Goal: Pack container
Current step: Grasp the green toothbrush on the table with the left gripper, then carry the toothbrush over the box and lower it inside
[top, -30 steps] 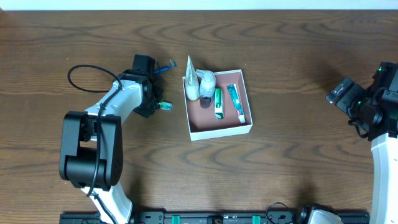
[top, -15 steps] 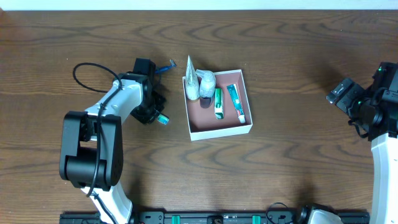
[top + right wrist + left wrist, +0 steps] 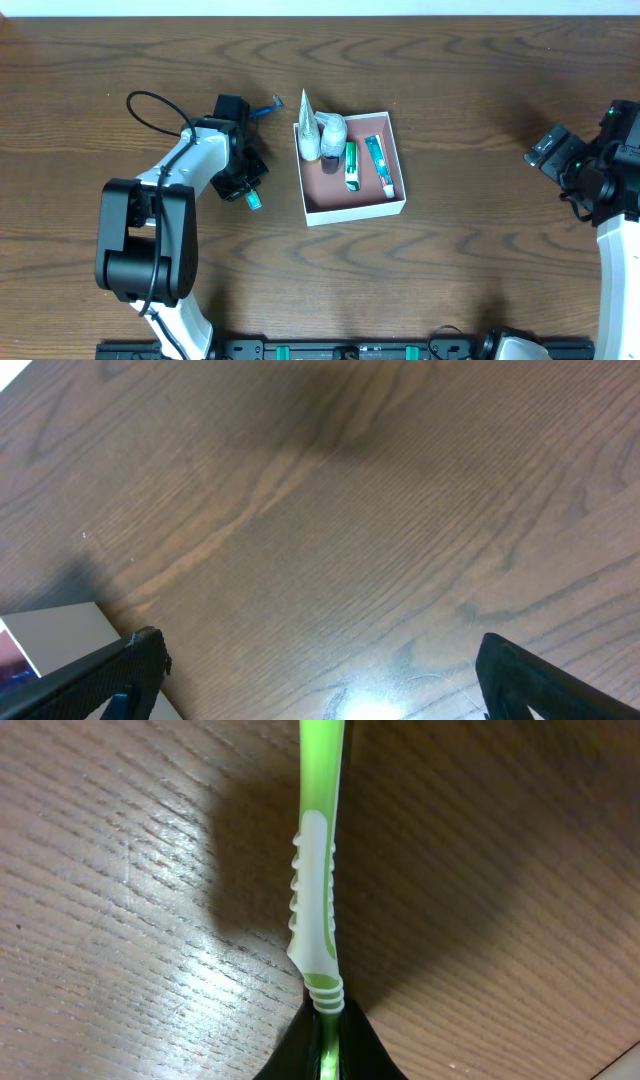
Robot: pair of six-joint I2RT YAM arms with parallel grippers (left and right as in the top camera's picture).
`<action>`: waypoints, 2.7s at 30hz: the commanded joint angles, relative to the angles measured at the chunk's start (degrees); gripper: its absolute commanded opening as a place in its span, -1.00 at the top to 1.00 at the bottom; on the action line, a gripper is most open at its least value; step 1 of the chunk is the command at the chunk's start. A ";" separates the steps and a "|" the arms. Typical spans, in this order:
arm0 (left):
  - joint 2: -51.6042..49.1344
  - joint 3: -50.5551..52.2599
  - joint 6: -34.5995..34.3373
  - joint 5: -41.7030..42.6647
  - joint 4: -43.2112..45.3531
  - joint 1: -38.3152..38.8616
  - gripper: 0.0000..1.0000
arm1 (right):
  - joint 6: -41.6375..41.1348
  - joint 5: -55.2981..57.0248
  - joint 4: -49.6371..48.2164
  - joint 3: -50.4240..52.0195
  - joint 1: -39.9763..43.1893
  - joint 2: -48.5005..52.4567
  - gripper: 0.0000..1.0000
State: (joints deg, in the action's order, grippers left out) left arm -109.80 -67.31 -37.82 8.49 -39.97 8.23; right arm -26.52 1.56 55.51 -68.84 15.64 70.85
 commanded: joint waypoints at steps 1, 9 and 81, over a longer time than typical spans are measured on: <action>1.11 0.79 4.39 -0.11 -0.74 -0.20 0.88 | 0.44 0.79 0.04 -0.70 0.31 -0.35 -0.99; 16.76 -1.57 11.39 0.11 -4.90 -0.17 0.88 | 0.42 0.79 0.04 -0.70 0.33 -0.35 -0.99; 17.31 -1.68 -8.61 15.56 11.93 33.11 0.88 | 0.44 0.81 0.04 -0.70 0.31 -0.35 -0.98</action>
State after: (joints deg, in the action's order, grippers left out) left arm -92.18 -67.99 -46.72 21.32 -27.40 41.21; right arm -26.52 1.56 55.51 -68.86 15.64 70.85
